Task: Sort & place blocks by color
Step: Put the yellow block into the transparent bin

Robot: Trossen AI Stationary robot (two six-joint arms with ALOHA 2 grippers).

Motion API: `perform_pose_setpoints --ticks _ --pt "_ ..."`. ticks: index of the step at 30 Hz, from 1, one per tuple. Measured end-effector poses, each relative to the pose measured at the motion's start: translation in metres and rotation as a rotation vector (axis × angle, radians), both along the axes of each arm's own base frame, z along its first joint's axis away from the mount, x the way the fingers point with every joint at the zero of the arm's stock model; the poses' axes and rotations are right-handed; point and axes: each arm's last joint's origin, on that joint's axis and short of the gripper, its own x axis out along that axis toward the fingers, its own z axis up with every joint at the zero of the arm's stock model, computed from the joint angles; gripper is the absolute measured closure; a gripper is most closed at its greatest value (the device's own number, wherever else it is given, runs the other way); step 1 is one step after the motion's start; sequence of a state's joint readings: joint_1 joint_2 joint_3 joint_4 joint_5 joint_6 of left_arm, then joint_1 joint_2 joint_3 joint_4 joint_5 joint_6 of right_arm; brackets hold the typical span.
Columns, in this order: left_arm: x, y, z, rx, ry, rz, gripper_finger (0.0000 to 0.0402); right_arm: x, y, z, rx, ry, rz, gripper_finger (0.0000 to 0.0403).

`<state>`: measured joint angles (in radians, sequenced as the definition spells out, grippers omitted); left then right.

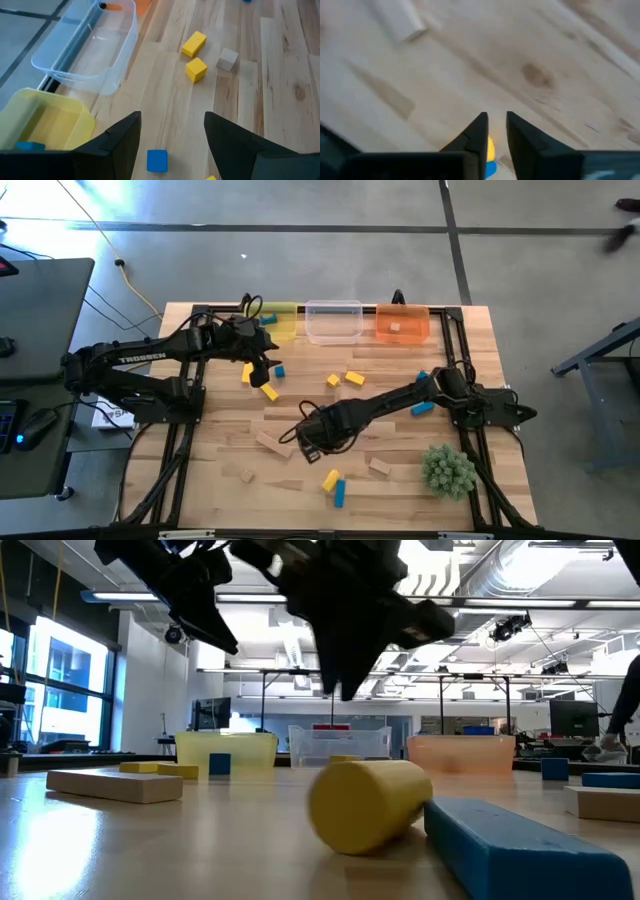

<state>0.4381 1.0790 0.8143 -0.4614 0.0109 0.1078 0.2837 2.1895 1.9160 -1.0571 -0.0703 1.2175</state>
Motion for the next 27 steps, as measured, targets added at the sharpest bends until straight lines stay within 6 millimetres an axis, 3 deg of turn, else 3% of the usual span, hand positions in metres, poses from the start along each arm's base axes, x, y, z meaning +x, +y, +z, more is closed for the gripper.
perform_pose_setpoints --ticks 11,27 --pt "0.0 0.0 -0.001 -0.005 0.007 0.006 0.0194 -0.006 0.016 0.0 -0.084 -0.052 0.464 0.0232" --pt "-0.004 -0.003 -0.005 -0.25 -0.028 0.19 0.0194 -0.009 0.029 0.0 -0.251 -0.197 1.301 0.0226"
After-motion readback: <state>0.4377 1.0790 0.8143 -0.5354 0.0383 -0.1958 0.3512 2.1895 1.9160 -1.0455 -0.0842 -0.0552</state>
